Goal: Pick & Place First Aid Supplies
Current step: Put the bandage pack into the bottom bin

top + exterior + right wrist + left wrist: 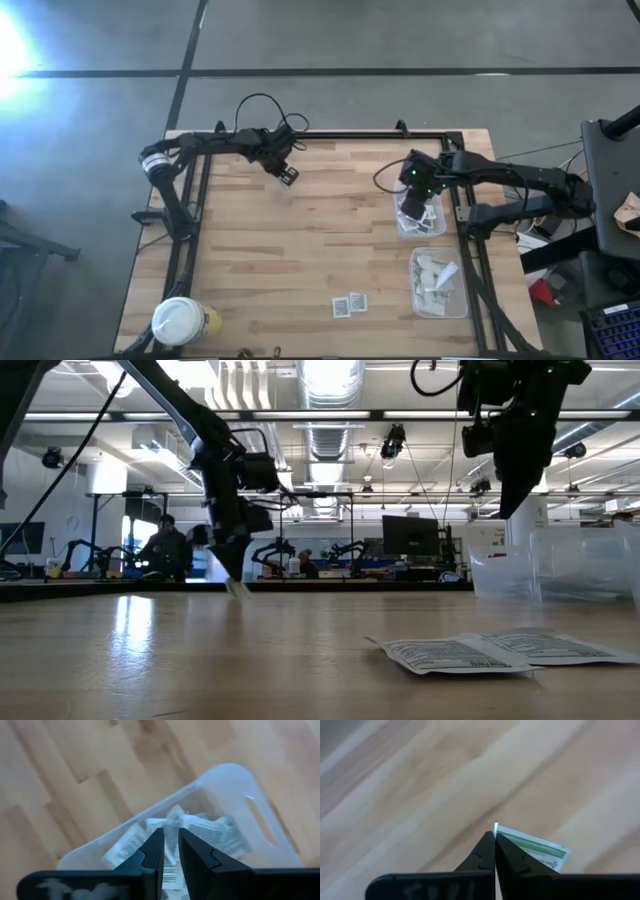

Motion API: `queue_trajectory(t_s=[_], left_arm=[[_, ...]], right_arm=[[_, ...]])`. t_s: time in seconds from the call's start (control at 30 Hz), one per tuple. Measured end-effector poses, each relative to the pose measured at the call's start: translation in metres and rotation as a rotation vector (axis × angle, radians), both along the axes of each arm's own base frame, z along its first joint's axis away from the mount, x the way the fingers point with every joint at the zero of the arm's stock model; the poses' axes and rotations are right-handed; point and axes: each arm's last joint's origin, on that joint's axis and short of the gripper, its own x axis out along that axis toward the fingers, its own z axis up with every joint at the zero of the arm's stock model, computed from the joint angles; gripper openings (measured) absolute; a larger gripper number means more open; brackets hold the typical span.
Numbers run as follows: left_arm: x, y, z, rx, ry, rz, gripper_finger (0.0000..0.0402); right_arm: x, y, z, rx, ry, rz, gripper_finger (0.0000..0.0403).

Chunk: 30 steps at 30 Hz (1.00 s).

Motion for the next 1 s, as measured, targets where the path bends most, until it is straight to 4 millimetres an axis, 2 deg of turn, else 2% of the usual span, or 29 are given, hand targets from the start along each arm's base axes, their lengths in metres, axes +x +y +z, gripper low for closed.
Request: queue_trajectory(t_s=[0.2, 0.47, 0.7, 1.0], left_arm=[[0.022, -0.023, 0.014, 0.057, -0.123, -0.066, 0.0], [0.056, -0.057, 0.027, 0.131, -0.322, -0.164, 0.0], [0.087, -0.091, 0.046, 0.204, -0.587, -0.249, 0.0], [0.107, -0.131, 0.067, 0.349, -0.806, -0.301, 0.0]], right_arm=[[0.012, 0.021, 0.003, -0.011, -0.072, 0.097, 0.0049], [0.033, 0.043, 0.01, -0.051, -0.272, 0.222, 0.0048], [0.042, 0.049, 0.016, -0.087, -0.384, 0.277, 0.0059], [0.05, 0.048, 0.024, -0.15, -0.492, 0.317, 0.0115]])
